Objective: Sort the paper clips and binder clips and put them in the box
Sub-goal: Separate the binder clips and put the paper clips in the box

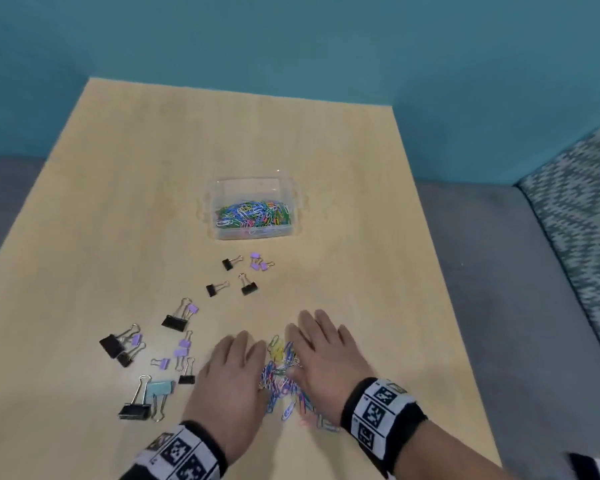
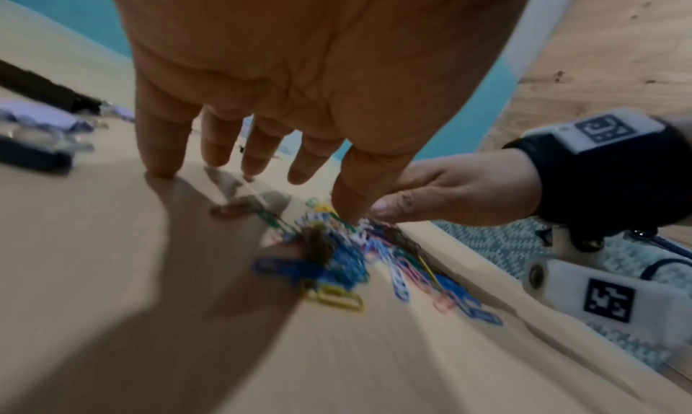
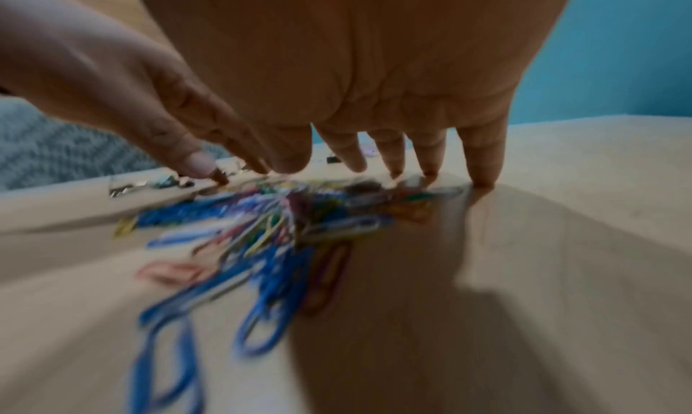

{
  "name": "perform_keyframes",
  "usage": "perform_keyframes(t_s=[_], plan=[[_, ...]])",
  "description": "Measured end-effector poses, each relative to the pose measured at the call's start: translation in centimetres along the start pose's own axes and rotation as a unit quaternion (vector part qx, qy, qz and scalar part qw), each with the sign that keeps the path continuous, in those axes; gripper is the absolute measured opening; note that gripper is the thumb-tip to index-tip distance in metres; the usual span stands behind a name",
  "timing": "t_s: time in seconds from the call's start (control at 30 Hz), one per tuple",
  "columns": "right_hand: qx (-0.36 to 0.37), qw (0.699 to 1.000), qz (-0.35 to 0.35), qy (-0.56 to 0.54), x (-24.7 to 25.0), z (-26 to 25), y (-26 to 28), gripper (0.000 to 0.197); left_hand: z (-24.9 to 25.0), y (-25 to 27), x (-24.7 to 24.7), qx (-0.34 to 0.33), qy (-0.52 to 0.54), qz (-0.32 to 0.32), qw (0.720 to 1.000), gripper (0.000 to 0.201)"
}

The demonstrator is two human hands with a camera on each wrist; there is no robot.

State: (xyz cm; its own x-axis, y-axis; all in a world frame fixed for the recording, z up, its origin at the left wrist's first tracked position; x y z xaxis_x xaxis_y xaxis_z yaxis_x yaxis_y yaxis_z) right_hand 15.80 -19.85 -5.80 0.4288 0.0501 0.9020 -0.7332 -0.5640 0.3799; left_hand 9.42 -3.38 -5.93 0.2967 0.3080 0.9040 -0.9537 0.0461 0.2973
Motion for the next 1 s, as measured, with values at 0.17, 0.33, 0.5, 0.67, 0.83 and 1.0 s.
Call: perform_keyframes(t_s=[0.17,0.33,0.5,0.67,0.83,1.0], plan=[[0.033,0.999,0.013,0.027,-2.4,-1.5,3.0,0.067,1.1,1.3,-1.9,-0.034,0.018,0.017,0.999,0.064],[0.04,0.997,0.061,-0.026,-2.5,-0.5,6.7,0.059,0.2,3.8,-1.4,-0.089,0.067,0.042,0.993,0.059],[-0.13,0.984,0.051,-0.111,-2.1,0.8,10.1,0.05,-0.6,4.8,-0.7,0.003,0.109,0.051,0.993,0.059],[-0.183,0.953,0.06,-0.234,-2.7,-1.4,8.4,0.039,2.0,3.2,-1.5,0.003,0.072,0.016,0.997,0.073],[-0.171,0.942,0.115,-0.265,-1.3,-2.2,4.8,0.038,3.1,0.3,-0.5,0.038,0.069,0.043,0.996,0.047],[-0.12,0.985,0.074,-0.1,-1.2,-1.5,4.5,0.092,2.3,-0.4,-0.2,0.029,0.063,0.026,0.997,0.079]])
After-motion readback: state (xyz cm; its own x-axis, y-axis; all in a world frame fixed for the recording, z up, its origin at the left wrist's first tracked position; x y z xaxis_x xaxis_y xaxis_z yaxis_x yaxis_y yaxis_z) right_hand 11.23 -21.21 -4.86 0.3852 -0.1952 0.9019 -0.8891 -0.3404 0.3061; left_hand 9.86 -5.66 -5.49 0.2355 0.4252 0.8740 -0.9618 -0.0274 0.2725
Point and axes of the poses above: each hand's wrist, its own y-axis away from the middle knuckle, its own x-axis out of the back of the hand, z = x × y, the point moved 3 cm from there along -y, towards the middle knuckle, and after that the axes turned 6 degrees about z, right-handed, at the moved point
